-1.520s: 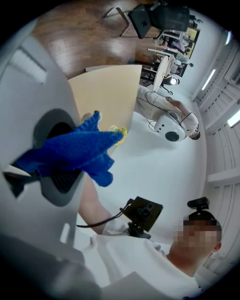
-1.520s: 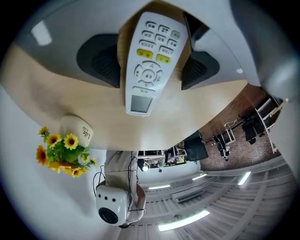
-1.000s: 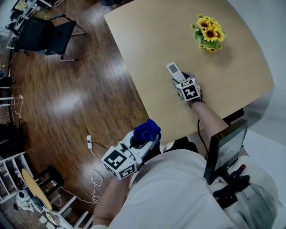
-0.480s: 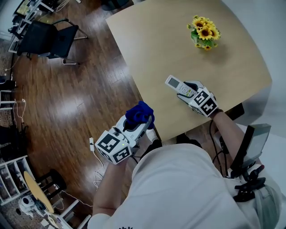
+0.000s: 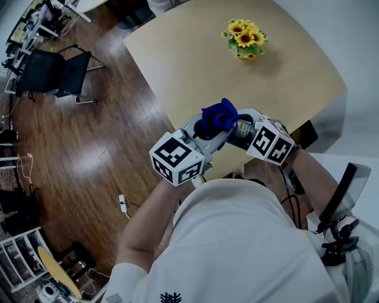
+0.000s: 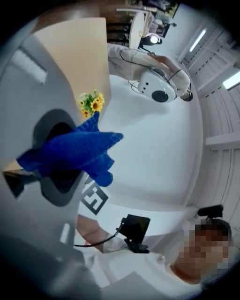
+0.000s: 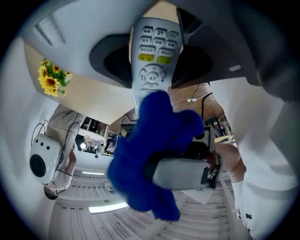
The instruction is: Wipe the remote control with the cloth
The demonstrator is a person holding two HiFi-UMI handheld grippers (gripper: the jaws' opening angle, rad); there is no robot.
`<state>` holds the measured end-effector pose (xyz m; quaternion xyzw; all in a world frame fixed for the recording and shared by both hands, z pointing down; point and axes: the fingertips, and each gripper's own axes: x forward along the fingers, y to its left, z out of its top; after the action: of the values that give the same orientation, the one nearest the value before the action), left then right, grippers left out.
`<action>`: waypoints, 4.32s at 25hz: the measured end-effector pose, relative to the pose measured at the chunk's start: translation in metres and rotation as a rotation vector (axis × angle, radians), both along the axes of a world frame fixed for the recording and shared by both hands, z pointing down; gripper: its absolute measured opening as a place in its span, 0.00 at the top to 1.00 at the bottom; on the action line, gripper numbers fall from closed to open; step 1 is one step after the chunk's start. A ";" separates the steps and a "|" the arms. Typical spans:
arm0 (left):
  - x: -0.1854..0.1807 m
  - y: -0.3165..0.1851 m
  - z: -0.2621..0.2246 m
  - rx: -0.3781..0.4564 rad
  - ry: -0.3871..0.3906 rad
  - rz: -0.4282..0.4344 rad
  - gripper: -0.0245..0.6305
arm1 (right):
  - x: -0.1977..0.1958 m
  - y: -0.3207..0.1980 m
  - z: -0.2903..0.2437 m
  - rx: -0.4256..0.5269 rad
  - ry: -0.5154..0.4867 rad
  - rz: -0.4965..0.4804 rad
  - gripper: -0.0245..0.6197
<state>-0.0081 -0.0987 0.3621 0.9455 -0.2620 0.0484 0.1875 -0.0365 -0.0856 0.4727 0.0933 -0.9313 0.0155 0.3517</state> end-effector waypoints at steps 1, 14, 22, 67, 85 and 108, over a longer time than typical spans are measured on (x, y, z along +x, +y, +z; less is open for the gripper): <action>0.014 -0.001 -0.002 0.009 -0.009 0.021 0.80 | -0.001 0.003 -0.005 -0.008 -0.011 0.009 0.55; 0.025 -0.006 0.012 0.048 -0.149 0.000 0.80 | 0.014 0.006 -0.025 -0.046 -0.039 0.108 0.55; -0.039 -0.029 0.018 0.055 -0.223 -0.154 0.80 | 0.022 0.012 -0.024 -0.055 -0.031 0.102 0.55; -0.043 -0.021 0.006 0.085 -0.168 -0.184 0.80 | 0.023 0.013 -0.020 -0.067 -0.031 0.108 0.55; -0.011 0.004 0.018 0.085 -0.192 -0.096 0.80 | 0.005 0.024 -0.029 -0.052 -0.058 0.058 0.55; -0.148 0.012 0.041 -0.046 -0.227 -0.425 0.80 | 0.053 -0.026 0.049 -0.055 0.054 0.211 0.55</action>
<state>-0.1558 -0.0867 0.4030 0.8530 -0.4734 0.1197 0.1841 0.0164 -0.1116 0.5215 0.1815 -0.9057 0.0754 0.3757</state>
